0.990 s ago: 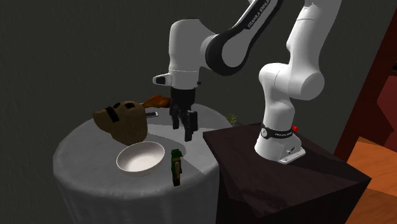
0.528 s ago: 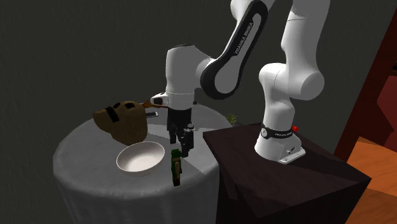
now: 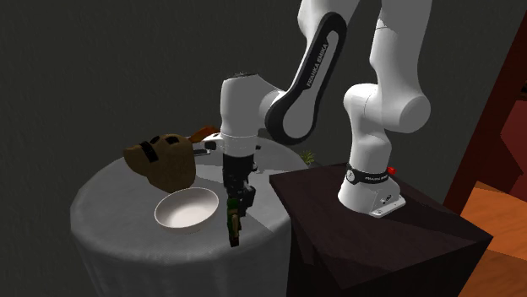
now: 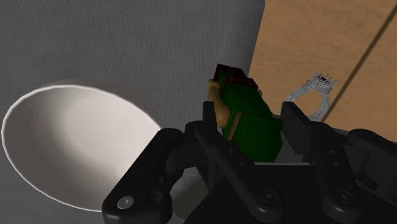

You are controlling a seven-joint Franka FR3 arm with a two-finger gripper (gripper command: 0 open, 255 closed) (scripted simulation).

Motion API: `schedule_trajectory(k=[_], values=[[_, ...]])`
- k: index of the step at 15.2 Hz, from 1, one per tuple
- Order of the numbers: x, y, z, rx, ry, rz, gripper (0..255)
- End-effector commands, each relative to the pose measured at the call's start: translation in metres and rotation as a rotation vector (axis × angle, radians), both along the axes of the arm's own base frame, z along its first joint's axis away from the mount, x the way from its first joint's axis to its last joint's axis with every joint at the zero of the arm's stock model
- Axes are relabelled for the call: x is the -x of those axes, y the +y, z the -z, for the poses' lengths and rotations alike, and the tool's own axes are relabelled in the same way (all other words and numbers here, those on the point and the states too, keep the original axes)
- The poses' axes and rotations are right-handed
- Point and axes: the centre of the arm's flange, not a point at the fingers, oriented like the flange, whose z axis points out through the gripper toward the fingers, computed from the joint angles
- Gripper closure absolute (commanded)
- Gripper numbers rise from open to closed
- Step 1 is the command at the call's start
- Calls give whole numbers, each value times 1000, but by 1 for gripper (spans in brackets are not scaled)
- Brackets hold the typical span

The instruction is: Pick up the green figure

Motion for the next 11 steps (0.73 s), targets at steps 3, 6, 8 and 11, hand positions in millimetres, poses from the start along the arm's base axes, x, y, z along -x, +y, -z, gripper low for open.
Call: schedule_trajectory(k=[3, 6, 8, 11], values=[[0, 0, 1, 0, 3, 0, 255], [-1, 0, 1, 0, 3, 1, 255], [1, 0, 1, 0, 3, 0, 255], [1, 0, -15, 0, 3, 0, 255]])
